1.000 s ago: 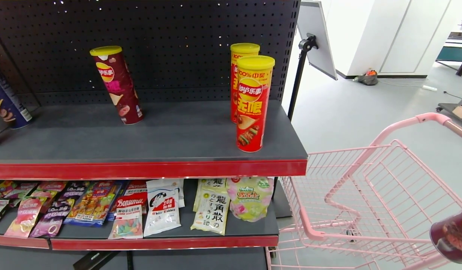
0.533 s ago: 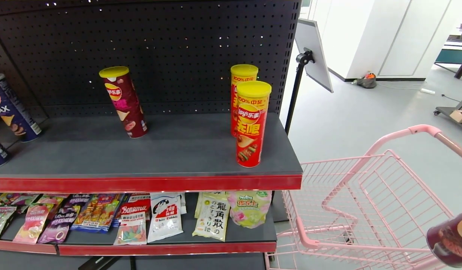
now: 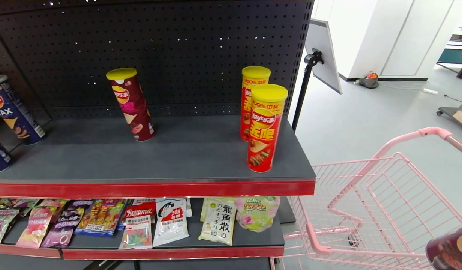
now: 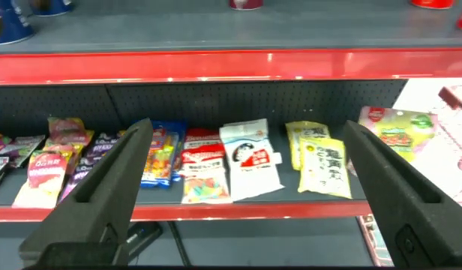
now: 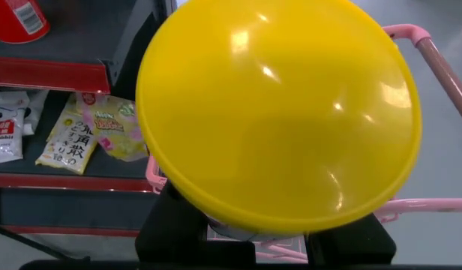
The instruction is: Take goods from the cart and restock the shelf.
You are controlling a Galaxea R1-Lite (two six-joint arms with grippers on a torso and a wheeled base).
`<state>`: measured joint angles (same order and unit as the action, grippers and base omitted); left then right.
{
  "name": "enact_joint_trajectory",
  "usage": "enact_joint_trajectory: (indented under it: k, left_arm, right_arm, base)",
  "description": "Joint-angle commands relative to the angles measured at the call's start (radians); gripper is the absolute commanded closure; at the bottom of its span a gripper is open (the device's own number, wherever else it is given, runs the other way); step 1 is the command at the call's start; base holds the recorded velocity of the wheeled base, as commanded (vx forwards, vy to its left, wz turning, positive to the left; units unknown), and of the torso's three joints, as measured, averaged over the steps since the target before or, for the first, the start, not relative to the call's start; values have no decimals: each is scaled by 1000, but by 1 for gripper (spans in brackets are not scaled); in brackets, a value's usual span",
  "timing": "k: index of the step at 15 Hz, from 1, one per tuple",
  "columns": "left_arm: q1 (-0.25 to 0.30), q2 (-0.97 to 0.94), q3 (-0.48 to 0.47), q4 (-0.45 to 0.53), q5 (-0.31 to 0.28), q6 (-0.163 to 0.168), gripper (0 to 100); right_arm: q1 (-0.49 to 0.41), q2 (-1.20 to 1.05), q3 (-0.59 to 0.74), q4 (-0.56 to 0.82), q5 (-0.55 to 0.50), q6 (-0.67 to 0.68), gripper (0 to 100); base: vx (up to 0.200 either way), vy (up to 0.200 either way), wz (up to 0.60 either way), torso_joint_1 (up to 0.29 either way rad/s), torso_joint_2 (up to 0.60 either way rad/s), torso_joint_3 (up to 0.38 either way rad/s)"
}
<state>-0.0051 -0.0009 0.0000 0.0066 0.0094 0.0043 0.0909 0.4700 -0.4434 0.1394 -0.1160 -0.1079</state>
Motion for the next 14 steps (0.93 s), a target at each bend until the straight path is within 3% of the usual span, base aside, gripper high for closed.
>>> enact_joint_trajectory:
  k: [1, 14]
  left_arm:
    - [1, 1, 0, 0, 0, 0, 0]
    - [1, 1, 0, 0, 1, 0, 0]
  right_arm:
    - [1, -11, 3, 0, 1, 0, 100]
    - [3, -44, 5, -1, 1, 5, 100]
  base:
    - [0, 200, 0, 2, 7, 7]
    - [0, 200, 0, 3, 1, 2]
